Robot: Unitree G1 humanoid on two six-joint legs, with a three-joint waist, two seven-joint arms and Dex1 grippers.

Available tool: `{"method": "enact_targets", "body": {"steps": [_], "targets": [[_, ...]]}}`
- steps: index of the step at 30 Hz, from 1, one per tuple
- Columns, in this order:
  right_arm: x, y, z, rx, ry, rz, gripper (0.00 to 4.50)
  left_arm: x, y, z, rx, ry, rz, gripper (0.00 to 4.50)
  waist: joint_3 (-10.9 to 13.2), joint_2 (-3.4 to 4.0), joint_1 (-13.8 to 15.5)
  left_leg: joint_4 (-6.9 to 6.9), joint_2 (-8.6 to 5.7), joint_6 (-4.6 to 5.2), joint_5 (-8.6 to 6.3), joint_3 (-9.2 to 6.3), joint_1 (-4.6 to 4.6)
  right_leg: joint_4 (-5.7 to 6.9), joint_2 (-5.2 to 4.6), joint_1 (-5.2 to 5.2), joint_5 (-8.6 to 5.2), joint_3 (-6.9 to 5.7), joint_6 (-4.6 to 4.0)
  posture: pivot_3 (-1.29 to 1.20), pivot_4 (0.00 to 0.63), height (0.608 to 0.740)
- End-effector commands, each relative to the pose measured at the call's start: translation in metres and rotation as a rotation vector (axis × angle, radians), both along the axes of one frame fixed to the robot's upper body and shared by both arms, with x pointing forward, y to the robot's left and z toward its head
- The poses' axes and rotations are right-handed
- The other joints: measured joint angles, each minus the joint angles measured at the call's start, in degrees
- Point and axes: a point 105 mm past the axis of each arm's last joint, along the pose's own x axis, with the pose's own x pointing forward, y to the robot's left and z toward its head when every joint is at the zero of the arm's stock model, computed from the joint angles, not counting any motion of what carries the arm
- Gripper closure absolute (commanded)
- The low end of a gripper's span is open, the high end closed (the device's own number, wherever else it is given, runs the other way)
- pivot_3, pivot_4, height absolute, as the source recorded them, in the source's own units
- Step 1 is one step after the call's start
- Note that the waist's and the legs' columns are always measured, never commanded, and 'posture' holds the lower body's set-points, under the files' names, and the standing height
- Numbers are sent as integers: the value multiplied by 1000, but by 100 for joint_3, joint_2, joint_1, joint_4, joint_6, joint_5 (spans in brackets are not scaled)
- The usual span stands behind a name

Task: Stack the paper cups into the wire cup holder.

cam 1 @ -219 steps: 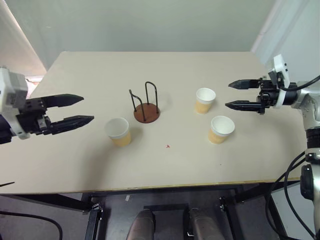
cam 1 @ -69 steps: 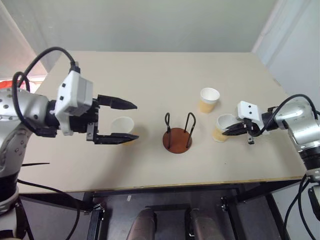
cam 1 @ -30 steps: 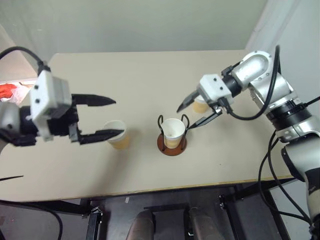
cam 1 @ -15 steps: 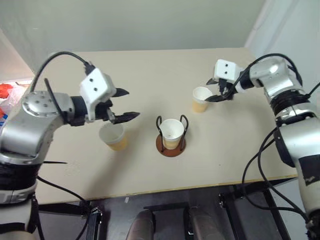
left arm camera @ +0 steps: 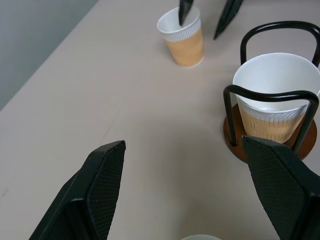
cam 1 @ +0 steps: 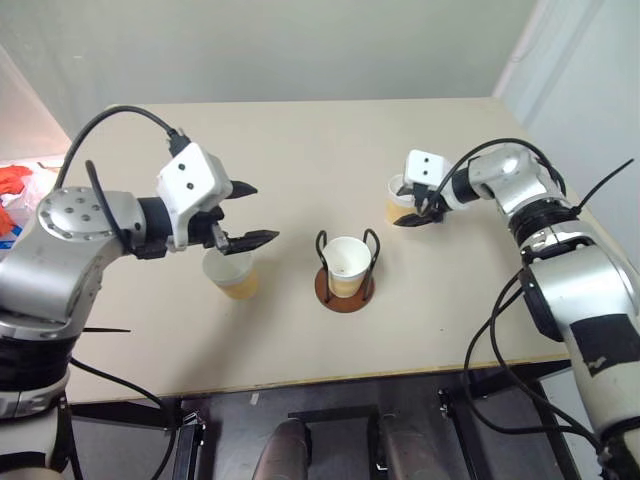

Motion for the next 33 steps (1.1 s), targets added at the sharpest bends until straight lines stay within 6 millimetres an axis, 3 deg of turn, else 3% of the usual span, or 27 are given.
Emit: {"method": "enact_targets", "body": {"steps": [1,9,12,15,18,22,24,26,33], "targets": [[5,-1,6,36,-35,-42,1769,-4,-5,6,10,-52,-13,439,0,0,0,1,0,0,0,0,2,0,0,2,0,0,0,0,150,740],[8,0,10,62,-64,-58,4438,-2,-7,9,1,-64,-16,439,0,0,-1,1,0,-1,1,0,4,1,0,2,2,0,4,0,150,740],[7,0,23,53,-101,-26,4438,-2,-3,11,8,-72,-10,439,0,0,0,1,0,-1,1,0,3,1,0,2,5,0,8,0,150,740],[-5,13,53,139,-99,109,4438,-6,3,7,28,-47,-26,439,1,1,-1,1,0,-1,1,1,1,0,0,1,6,0,10,0,150,740],[-33,37,95,231,-96,360,4438,-14,10,11,6,-39,-50,439,2,3,-13,-5,0,-1,0,3,-2,-1,2,-4,-2,1,-4,0,150,740],[-72,58,123,283,-104,601,4438,-26,17,21,-39,-39,-80,439,1,2,-26,-9,5,-4,0,0,-8,-2,12,-10,-12,-1,-19,0,150,740],[-103,69,127,310,-56,734,4438,-40,19,29,-97,-29,-134,439,1,1,-35,-8,6,-9,-1,-1,-8,-2,19,-7,-20,-1,-32,0,150,740],[-121,72,120,289,-7,796,4438,-50,24,36,-157,-26,-163,439,1,1,-26,-3,7,-18,-1,-5,-5,-6,28,7,-33,1,-53,0,150,740],[-136,75,99,227,70,841,4438,-74,42,30,-220,51,-171,439,0,-1,-35,2,7,-7,8,-7,21,4,31,25,-41,15,-63,0,150,740]]}}
